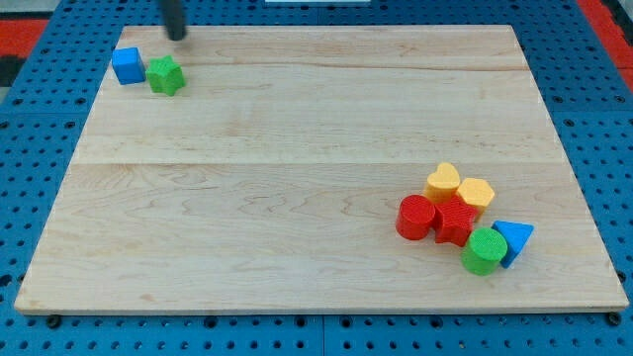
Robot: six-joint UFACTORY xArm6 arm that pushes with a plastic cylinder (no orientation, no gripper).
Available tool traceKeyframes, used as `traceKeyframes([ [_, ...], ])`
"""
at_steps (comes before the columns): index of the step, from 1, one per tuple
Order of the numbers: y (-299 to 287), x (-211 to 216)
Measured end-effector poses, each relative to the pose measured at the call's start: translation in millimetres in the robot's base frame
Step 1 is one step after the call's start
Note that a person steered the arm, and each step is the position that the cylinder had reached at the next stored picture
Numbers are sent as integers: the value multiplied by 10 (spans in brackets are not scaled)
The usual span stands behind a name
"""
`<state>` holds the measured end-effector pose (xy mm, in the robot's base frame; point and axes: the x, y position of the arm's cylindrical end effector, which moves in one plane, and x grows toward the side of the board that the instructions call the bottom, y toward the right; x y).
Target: Push green star into yellow heart
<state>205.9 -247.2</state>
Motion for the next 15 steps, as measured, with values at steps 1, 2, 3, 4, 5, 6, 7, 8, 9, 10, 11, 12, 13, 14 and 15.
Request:
traceKeyframes([
  [1, -566, 90],
  [2, -574, 195],
  [3, -574, 612],
  [4, -490, 661],
  [5, -352, 820],
  [6, -49, 892],
  [7, 54, 816],
  [8, -153, 590],
  [9, -162, 558],
  [10, 346, 561],
  [11, 625, 714],
  [12, 712, 1000],
  [13, 931, 1166],
  [14, 1357, 1488],
  [15, 1578, 1971],
])
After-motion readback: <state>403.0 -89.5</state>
